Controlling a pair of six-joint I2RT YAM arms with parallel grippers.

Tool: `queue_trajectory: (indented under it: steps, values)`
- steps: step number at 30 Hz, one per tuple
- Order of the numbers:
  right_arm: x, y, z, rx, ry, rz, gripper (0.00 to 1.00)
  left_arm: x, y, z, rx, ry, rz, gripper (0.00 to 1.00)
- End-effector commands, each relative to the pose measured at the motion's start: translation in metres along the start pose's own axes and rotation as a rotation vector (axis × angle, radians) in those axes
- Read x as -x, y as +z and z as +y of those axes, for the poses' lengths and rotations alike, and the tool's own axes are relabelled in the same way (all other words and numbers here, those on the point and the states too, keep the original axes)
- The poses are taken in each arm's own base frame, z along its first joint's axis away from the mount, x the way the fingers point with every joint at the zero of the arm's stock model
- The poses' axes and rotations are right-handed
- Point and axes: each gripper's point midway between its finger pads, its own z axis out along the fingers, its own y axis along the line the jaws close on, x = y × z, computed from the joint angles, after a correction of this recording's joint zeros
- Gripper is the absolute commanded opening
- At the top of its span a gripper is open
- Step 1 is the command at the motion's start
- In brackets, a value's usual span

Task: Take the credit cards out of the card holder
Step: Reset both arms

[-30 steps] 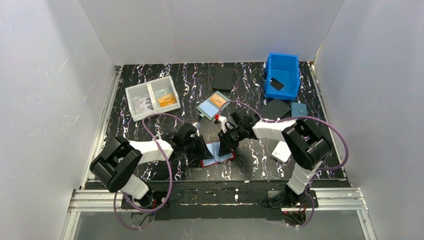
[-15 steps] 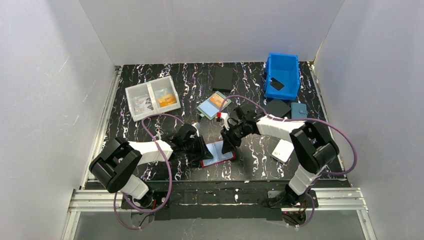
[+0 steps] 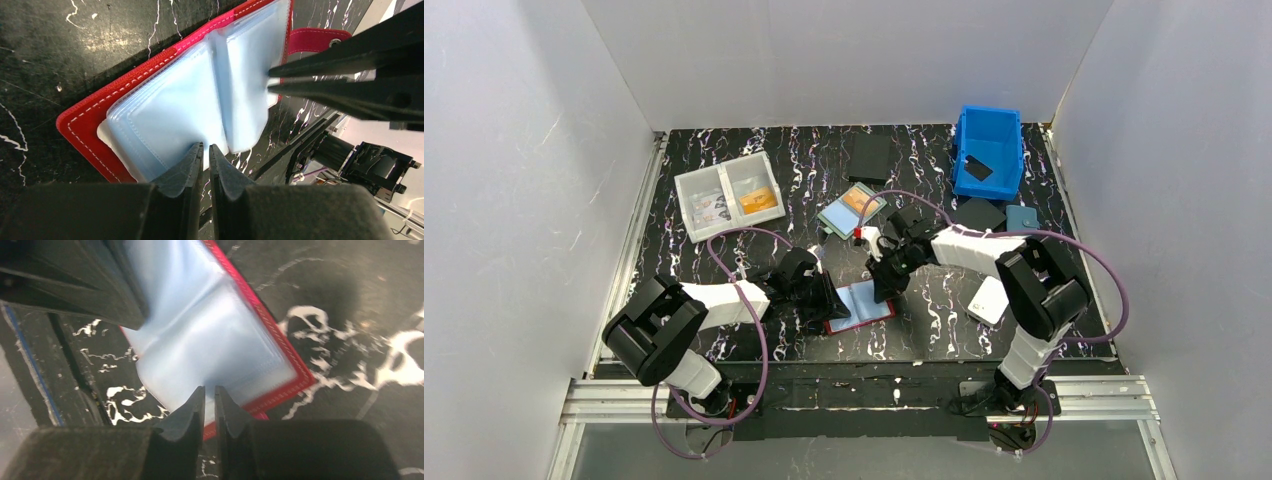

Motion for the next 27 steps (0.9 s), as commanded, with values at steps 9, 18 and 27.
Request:
queue_trajectory:
  steps: [9, 18, 27]
  values:
    - [0.005, -0.017, 0.086, 0.587, -0.035, -0.028, 0.41, -0.001, -0.012, 0.016, 0.070, 0.036, -0.037, 0.15]
    - [0.027, -0.083, 0.034, 0.110, -0.353, -0.206, 0.64, 0.035, -0.075, -0.008, 0.090, 0.165, -0.256, 0.29]
    - [0.029, -0.176, -0.024, -0.197, -0.247, -0.484, 0.83, 0.046, -0.182, -0.017, -0.007, 0.211, -0.584, 0.94]
